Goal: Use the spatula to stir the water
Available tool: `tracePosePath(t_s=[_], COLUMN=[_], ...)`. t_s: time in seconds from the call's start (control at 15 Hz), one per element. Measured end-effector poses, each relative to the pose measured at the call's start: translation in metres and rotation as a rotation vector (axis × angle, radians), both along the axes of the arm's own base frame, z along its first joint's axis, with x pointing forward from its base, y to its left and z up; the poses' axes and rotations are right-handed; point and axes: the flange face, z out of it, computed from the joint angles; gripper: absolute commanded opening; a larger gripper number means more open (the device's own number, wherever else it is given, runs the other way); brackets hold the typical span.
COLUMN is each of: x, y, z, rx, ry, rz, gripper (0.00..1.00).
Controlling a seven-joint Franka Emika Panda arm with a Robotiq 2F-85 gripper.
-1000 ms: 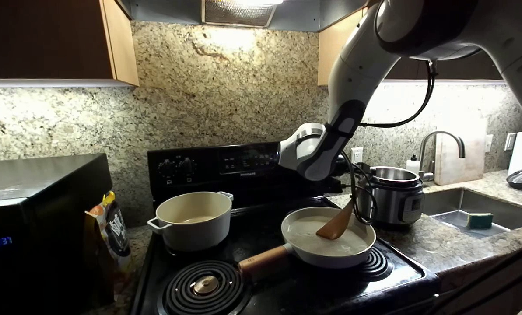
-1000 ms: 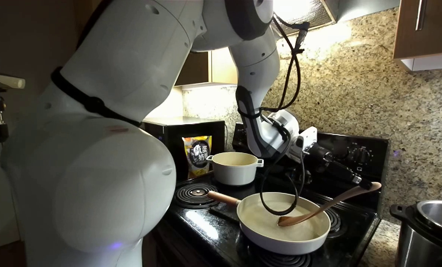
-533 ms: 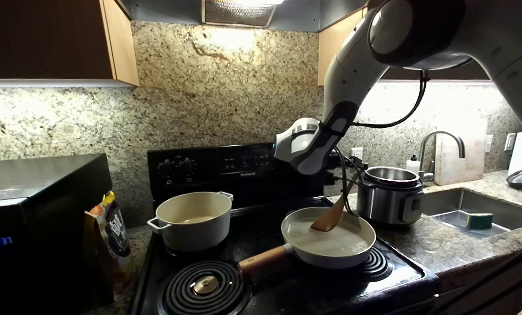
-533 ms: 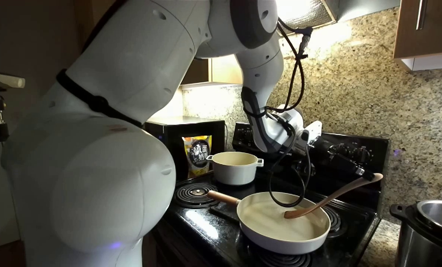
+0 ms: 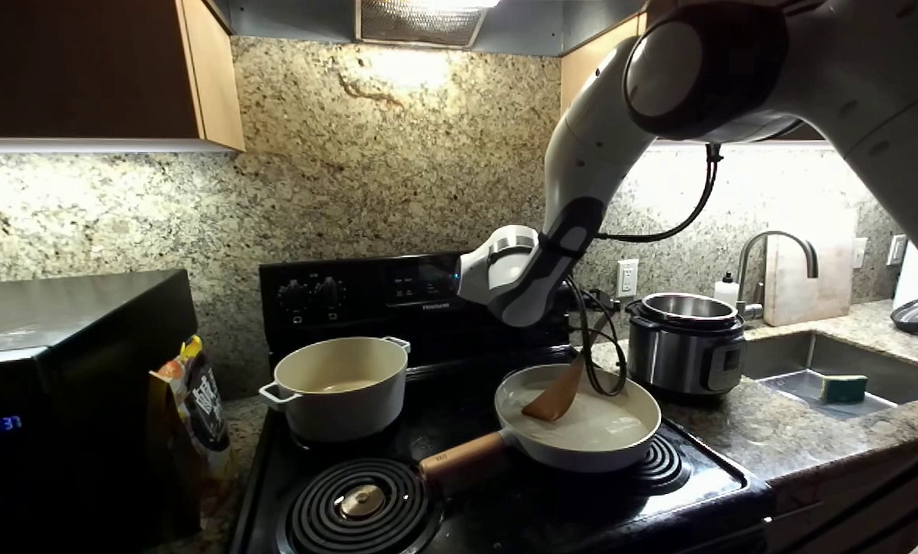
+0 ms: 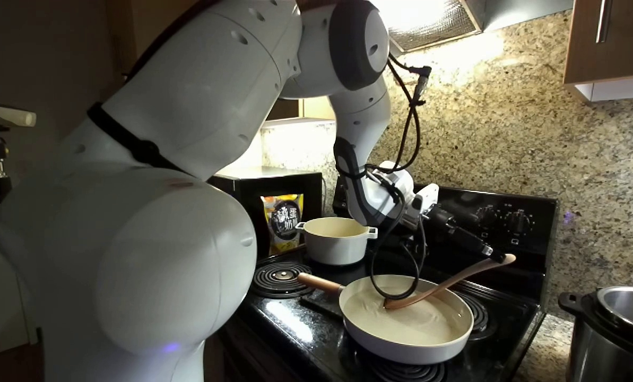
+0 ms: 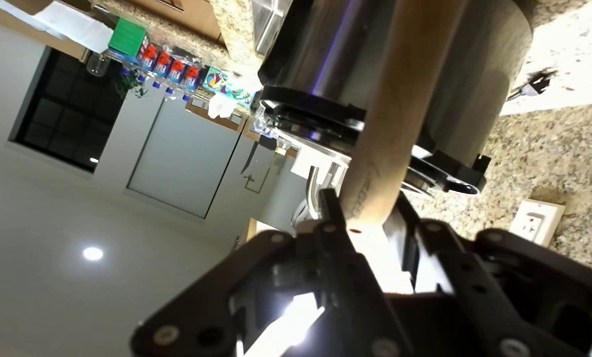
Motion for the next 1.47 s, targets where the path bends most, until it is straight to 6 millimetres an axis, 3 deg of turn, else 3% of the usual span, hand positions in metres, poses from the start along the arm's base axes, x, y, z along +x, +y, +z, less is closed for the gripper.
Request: tracePosePath(t_s=[0.2, 0.47, 0.8, 1.2, 1.47], x=[-0.011, -0.036, -0.062, -0.055, -0.033], y=[0.009, 0.004, -0.016, -0.046, -0.045], z=[-0.012, -0.022, -0.010, 0.011, 0.014], rx=[0.000, -0.008, -0.015, -0.012, -0.011], ry=[0.036, 0.082, 0.079, 0.033, -0.002], rz=[0.017, 0.010, -0.030, -0.084, -0.084], gripper=[0.11, 0.11, 0.11, 0.11, 0.11])
